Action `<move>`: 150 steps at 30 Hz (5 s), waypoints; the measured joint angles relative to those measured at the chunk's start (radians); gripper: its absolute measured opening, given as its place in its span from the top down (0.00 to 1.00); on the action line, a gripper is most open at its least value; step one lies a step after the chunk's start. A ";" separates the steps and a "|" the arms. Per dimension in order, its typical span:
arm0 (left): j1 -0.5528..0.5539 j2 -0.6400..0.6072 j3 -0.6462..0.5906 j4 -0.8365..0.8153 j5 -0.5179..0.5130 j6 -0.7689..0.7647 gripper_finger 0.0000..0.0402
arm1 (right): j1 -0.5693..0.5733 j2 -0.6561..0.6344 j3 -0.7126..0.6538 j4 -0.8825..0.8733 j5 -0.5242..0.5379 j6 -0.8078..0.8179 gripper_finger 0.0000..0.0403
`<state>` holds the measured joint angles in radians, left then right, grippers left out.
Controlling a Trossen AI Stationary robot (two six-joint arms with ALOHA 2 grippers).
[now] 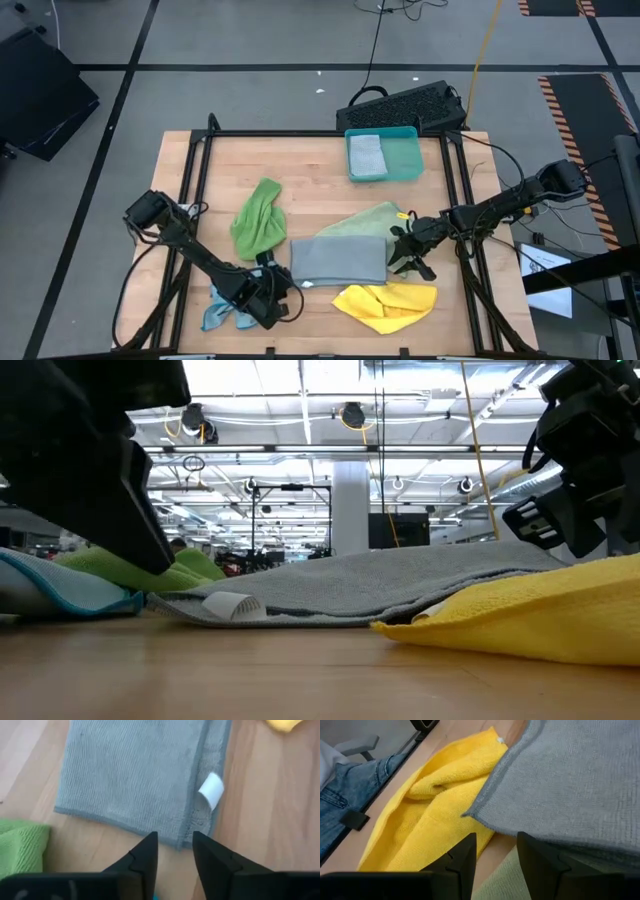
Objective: Fold microfiber towels
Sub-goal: Fold the gray microfiber cloth
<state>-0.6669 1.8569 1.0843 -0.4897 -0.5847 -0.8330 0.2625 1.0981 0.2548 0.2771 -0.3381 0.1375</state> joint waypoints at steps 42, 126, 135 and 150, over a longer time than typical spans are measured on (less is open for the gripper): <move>0.016 0.055 0.000 0.062 -0.035 0.158 0.76 | -0.001 0.000 -0.018 0.053 -0.003 0.033 0.67; 0.315 -0.061 -0.233 0.238 0.076 0.236 0.99 | 0.144 0.620 0.156 0.588 0.441 0.160 0.99; 0.343 -0.086 -0.236 0.224 0.084 0.317 0.95 | 0.158 0.637 0.156 0.588 0.439 0.187 1.00; 0.360 -0.274 -0.228 0.228 0.098 0.365 0.82 | 0.142 0.285 0.155 0.271 0.448 0.018 0.98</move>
<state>-0.3065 1.5828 0.8566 -0.2613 -0.4871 -0.4676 0.4046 1.3829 0.4095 0.5483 0.1100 0.1552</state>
